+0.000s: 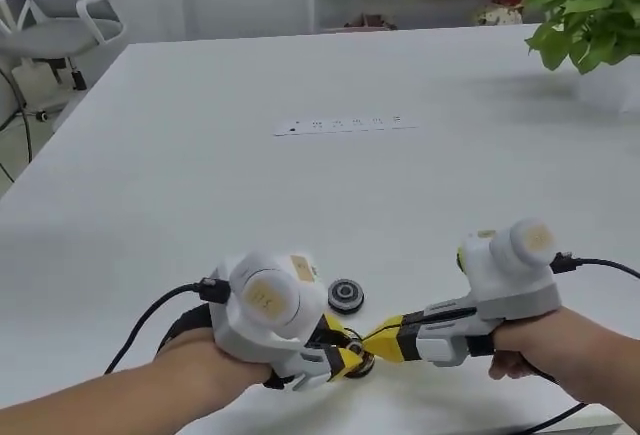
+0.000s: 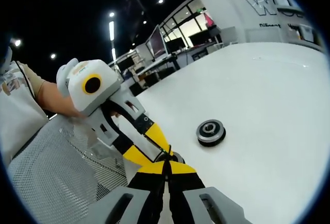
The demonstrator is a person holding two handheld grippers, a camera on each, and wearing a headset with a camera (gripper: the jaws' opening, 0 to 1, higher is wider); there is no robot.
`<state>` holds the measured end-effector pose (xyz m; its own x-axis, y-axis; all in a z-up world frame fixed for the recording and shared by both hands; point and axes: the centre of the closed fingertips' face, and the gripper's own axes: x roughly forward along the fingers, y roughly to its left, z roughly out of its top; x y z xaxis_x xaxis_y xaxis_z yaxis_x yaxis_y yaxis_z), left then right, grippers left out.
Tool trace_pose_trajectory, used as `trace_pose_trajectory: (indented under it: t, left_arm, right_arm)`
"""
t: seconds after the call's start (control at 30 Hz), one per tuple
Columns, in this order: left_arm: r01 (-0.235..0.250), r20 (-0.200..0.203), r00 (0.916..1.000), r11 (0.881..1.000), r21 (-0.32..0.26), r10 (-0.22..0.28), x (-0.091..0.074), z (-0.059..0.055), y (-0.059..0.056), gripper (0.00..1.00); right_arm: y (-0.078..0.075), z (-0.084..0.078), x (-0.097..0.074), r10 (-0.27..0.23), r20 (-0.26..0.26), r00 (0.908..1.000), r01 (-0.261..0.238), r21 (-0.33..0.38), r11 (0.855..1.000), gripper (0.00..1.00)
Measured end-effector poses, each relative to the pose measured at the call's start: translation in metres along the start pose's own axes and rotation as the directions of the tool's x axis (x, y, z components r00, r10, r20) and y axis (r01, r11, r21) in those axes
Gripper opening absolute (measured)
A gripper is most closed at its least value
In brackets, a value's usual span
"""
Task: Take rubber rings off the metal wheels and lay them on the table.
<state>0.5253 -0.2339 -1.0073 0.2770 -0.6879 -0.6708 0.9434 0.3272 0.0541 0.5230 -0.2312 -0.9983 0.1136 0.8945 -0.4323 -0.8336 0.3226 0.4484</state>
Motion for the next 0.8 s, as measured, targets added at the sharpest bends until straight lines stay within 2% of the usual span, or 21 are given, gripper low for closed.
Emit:
trace_pose_trajectory:
  t: [0.13,0.37,0.47,0.53,0.8]
  left_arm:
    - [0.006,-0.002,1.0000,1.000,0.007,-0.006,-0.001,0.000,0.000,0.15]
    - [0.034,0.018,0.9993,0.999,-0.011,-0.033,-0.009,0.006,-0.003,0.18]
    - [0.041,0.026,0.9988,0.999,-0.016,-0.041,-0.013,0.007,-0.005,0.29]
    - [0.043,0.028,0.9987,0.999,-0.014,-0.043,-0.017,0.008,-0.007,0.29]
    - [0.037,0.078,0.9963,0.998,-0.041,-0.034,-0.034,0.019,-0.002,0.33]
  right_arm:
    - [0.000,0.003,-0.002,-0.003,0.011,0.9999,0.003,0.002,1.000,0.00]
    - [0.002,0.005,-0.005,0.004,0.018,0.9998,-0.004,0.010,1.000,0.00]
    - [0.003,0.008,-0.006,0.004,0.025,0.9997,-0.004,0.008,1.000,0.00]
    - [0.003,0.010,-0.007,0.003,0.032,0.9995,-0.003,0.008,1.000,0.00]
    - [0.007,0.016,-0.010,0.009,0.042,0.9991,-0.009,-0.001,1.000,0.00]
